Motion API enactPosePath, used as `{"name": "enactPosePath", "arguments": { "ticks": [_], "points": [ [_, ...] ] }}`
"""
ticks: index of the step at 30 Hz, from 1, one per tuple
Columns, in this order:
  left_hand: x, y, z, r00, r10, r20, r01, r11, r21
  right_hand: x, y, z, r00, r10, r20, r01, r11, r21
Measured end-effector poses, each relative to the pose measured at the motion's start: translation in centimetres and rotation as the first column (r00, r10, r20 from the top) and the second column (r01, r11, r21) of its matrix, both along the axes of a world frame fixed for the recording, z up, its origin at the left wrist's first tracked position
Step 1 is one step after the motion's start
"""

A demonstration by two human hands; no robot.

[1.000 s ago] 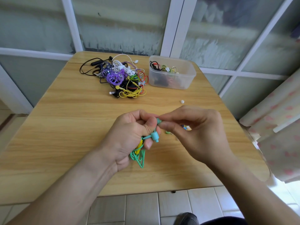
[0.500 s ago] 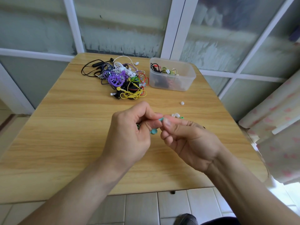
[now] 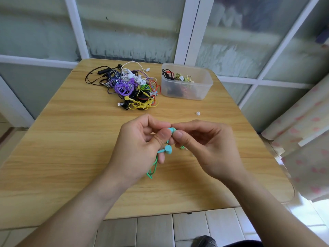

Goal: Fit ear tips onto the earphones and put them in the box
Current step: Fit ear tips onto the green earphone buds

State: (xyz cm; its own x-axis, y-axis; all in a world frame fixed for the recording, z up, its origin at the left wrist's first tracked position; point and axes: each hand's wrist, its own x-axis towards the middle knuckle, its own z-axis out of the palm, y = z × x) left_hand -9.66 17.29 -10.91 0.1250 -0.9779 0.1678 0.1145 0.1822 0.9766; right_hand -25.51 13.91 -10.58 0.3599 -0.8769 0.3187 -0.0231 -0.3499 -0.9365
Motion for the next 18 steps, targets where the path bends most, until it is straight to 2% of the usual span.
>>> {"name": "enactPosePath", "arguments": {
  "ticks": [3,6,8,12,18],
  "points": [
    [-0.13,-0.14,0.03,0.996,-0.017,-0.09,0.024,0.996,0.085,-0.08,-0.32,-0.41,0.996,-0.05,-0.07,0.038,0.985,-0.166],
    [-0.14,-0.16,0.08,0.989,-0.027,-0.145,0.05,0.986,0.159,-0.13,-0.48,-0.47,0.99,-0.075,-0.119,0.043,0.968,-0.247],
    [-0.06,-0.15,-0.01,0.989,-0.029,-0.144,0.055,0.983,0.177,-0.11,-0.55,-0.66,0.989,-0.061,-0.138,0.03,0.975,-0.219],
    [0.16,-0.14,-0.18,0.995,-0.043,-0.091,0.056,0.987,0.152,-0.04,-0.58,-0.73,0.998,-0.017,-0.063,0.012,0.997,-0.082],
    [0.37,-0.26,-0.71,0.999,-0.022,0.027,0.019,0.995,0.102,-0.11,-0.44,-0.63,0.996,-0.021,-0.082,0.017,0.998,-0.059]
  ]
}}
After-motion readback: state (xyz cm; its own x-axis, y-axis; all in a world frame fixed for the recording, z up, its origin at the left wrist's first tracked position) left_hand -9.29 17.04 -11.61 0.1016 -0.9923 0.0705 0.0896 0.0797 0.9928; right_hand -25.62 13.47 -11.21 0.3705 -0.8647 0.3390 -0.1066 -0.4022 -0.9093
